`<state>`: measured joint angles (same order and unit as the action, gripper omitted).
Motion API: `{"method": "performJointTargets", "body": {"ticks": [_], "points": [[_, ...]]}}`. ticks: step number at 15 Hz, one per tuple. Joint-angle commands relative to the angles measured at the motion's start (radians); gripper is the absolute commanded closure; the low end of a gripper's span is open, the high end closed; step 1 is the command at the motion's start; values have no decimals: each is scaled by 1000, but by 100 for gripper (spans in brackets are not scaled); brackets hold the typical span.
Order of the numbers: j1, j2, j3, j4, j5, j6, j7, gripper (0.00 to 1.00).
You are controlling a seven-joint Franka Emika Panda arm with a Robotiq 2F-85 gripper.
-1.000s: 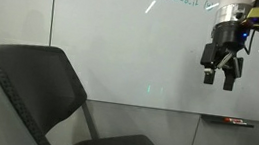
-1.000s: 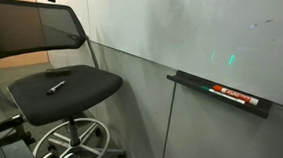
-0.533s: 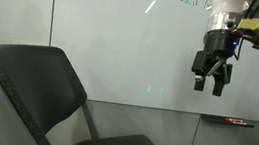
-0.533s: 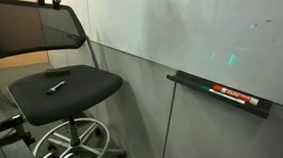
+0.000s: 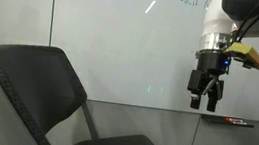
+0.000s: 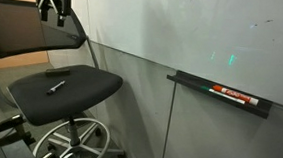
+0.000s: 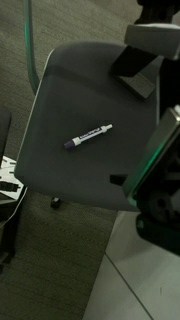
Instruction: Use the marker on the chair to draw a smiley face on the whiteboard
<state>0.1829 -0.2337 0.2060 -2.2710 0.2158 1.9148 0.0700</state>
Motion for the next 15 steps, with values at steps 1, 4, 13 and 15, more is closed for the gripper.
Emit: {"method": "performJointTargets", "body": {"ticks": [1,4,13,15], "points": [[24,41,-17,-15,67,44,-134,0],[35,84,-18,-23,116,55,-278,0],[41,226,1,-17,131,41,-574,0],[42,254,8,-13,131,42,-620,0]]}}
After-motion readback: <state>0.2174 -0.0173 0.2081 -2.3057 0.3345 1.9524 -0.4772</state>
